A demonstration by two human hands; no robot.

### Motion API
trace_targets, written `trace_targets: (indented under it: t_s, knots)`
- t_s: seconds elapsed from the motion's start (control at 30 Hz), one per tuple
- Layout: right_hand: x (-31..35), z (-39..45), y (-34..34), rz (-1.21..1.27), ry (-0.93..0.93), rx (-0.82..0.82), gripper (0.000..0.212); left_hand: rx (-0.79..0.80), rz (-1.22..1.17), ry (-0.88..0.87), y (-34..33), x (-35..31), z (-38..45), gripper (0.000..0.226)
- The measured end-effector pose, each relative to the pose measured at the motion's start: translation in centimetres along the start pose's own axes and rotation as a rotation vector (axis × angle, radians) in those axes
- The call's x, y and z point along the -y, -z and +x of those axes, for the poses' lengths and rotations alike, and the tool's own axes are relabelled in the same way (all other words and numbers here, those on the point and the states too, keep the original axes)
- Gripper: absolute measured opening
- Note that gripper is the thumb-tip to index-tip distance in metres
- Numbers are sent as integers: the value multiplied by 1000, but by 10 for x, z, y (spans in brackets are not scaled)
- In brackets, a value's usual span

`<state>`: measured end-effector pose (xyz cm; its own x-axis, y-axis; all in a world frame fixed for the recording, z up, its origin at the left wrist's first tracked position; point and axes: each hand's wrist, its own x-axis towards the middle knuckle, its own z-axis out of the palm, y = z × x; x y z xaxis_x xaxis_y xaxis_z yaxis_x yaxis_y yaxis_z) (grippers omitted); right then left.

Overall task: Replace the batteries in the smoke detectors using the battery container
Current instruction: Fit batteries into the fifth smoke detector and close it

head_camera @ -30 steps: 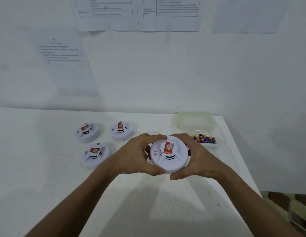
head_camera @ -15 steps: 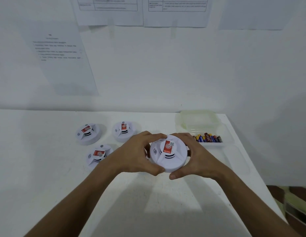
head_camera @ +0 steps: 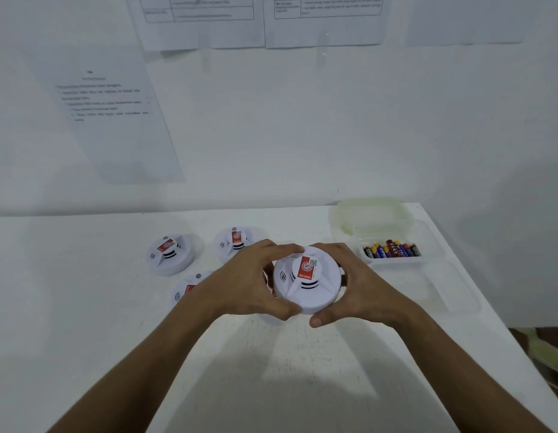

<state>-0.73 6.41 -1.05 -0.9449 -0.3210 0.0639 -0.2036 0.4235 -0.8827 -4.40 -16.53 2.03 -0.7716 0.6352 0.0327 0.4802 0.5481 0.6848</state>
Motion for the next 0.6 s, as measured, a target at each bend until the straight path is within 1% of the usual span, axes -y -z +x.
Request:
trace_targets:
  t_s: [0.1,0.6]
  knots:
    - [1,3,-3,4,0,2,96,0,-15,11,3,2,-2,80]
    - [5,2,1,-17,6,18,98,-37,-46,-16,1,1,-5,83]
